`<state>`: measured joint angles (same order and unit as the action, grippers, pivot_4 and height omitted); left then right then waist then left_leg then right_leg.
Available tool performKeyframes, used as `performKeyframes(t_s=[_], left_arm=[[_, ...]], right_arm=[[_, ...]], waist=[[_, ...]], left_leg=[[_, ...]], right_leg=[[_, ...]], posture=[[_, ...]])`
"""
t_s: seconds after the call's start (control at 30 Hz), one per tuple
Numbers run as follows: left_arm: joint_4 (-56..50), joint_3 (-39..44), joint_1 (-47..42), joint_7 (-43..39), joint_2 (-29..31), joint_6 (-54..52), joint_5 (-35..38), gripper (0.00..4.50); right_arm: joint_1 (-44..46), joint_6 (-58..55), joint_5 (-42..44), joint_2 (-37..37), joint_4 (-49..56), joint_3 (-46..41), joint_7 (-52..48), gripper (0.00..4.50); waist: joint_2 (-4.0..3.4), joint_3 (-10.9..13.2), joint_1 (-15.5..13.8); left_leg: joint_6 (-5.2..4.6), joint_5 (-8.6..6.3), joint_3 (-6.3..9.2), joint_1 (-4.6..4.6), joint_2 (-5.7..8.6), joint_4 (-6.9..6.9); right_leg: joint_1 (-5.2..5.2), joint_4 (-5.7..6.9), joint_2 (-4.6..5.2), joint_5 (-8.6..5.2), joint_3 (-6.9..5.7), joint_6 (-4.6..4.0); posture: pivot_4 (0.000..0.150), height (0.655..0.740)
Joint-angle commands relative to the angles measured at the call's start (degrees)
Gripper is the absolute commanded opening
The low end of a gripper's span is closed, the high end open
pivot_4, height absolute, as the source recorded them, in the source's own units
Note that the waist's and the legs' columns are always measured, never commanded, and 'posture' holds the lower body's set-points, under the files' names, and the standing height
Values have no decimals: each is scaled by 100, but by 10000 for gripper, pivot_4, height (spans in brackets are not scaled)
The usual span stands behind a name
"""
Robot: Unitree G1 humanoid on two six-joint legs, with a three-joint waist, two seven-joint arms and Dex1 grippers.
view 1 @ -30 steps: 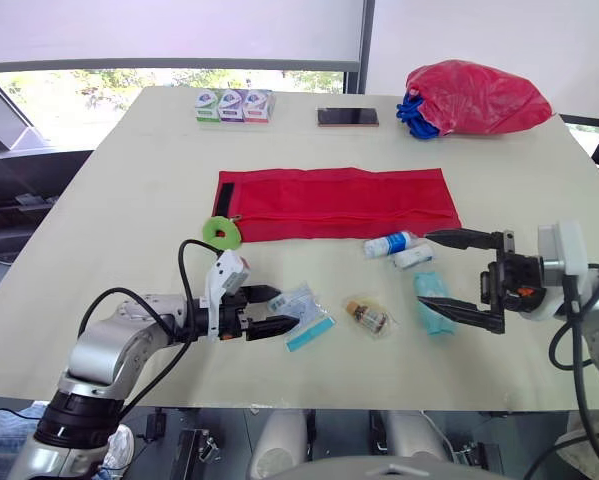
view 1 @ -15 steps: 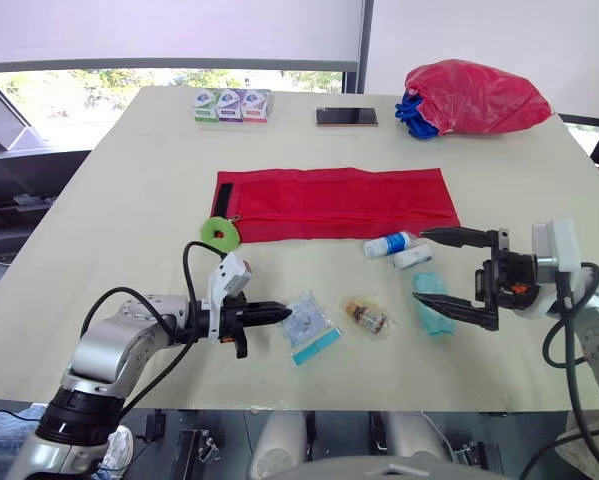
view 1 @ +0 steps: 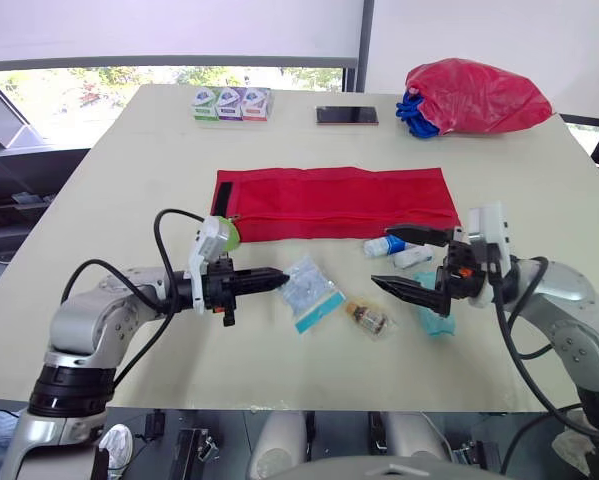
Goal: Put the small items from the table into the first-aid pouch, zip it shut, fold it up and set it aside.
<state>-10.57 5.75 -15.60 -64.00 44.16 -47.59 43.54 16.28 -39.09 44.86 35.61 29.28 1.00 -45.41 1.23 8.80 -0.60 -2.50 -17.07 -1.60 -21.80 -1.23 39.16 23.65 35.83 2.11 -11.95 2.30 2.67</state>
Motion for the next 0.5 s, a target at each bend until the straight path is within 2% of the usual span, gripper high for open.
performKeyframes(t_s=[0.03, 0.23, 0.5], left_arm=[[-280, 97, -259, -40, 43, -31, 201, 489], [-301, -275, -749, -135, 0, 476, -241, 489], [-160, -506, -1273, 101, -367, 747, -515, 489]], right_arm=[[425, -1081, 660, 94, 138, 27, 423, 45000], [1397, -3185, 2022, -254, -508, -100, 1642, 45000], [2037, -3885, 2227, -945, -970, -96, 2475, 45000]], waist=[[0, 0, 2], [3, 1, 1], [3, 1, 11]], left_leg=[[0, 0, 0, 0, 0, 0], [0, 1, 6, -3, 2, 0], [0, 0, 14, -23, 6, -1]], right_leg=[[0, 0, 0, 0, 0, 0], [0, 0, -1, 1, -4, -2], [13, -6, -4, 5, -5, 5]], posture=[[1500, 7400], [1500, 7400], [1500, 7400]])
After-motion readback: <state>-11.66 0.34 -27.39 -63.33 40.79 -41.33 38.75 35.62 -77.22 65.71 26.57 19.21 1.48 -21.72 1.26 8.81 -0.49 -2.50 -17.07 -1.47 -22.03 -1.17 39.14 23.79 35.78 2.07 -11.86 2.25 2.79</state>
